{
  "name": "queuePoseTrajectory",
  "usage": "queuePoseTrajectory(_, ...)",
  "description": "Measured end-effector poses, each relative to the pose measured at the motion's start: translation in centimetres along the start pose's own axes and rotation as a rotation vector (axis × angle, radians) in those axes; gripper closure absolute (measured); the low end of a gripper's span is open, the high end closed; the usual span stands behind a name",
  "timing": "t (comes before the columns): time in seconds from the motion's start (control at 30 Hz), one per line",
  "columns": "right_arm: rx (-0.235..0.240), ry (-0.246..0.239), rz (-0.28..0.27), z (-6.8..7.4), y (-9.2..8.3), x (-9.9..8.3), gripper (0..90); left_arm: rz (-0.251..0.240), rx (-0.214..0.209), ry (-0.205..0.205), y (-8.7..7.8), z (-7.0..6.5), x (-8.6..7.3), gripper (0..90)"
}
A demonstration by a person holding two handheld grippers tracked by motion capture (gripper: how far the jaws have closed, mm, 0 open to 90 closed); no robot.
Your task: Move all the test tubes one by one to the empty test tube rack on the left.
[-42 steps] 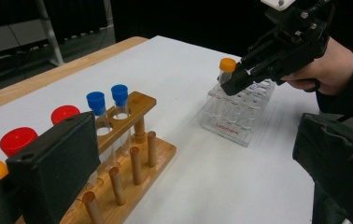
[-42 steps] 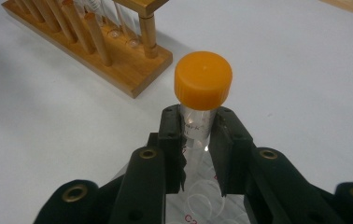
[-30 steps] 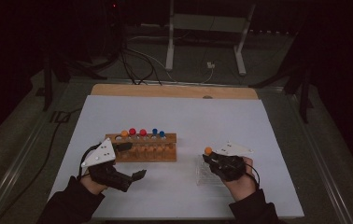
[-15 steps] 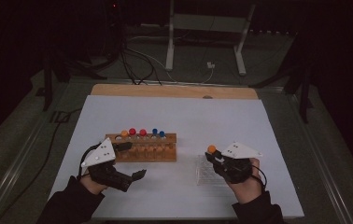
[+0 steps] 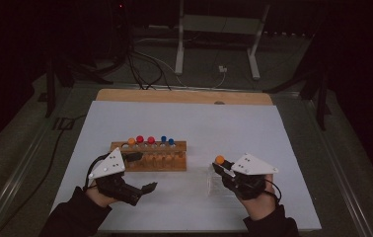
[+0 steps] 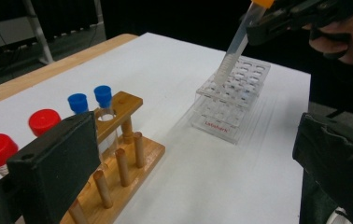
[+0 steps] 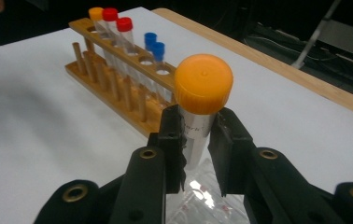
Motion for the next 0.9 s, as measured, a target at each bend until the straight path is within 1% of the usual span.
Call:
queuePoseTrajectory(0.1,0.011,-0.014,-0.006,0.5,0.1,0.1,75.0,0.0,-0.007,0.007,0.1,-0.3,0.2,1.3)
queuePoseTrajectory(0.23,0.034,-0.025,0.001,1.1,0.5,0.2,74.9,0.002,-0.016,0.019,0.2,-0.8,0.4,1.3)
queuePoseTrajectory(0.4,0.064,-0.037,0.006,1.8,0.8,0.3,74.9,0.015,-0.04,0.031,0.5,-1.3,0.7,1.3)
queuePoseTrajectory(0.63,0.11,-0.059,0.036,2.8,1.7,0.1,75.0,0.027,-0.068,0.045,0.9,-2.0,1.0,1.4)
queuePoseTrajectory(0.7,0.124,-0.062,0.04,3.1,1.9,0.1,75.0,0.022,-0.078,0.039,0.9,-2.1,1.1,1.4)
queuePoseTrajectory(0.77,0.134,-0.068,0.048,3.4,2.2,0.0,74.9,0.02,-0.08,0.041,0.9,-2.2,1.2,1.4)
queuePoseTrajectory(0.9,0.158,-0.082,0.066,3.9,2.6,-0.1,74.9,0.015,-0.095,0.046,0.9,-2.4,1.5,1.7)
Point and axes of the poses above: each handheld gripper's, and its own axes: y roughly forward along the jaws, x roughly out of its top, z roughly to its left, the point moved 1 cm from there along y, roughly forward along the jaws, and after that the axes turned 11 degrees about z, right-handed, at the moved point
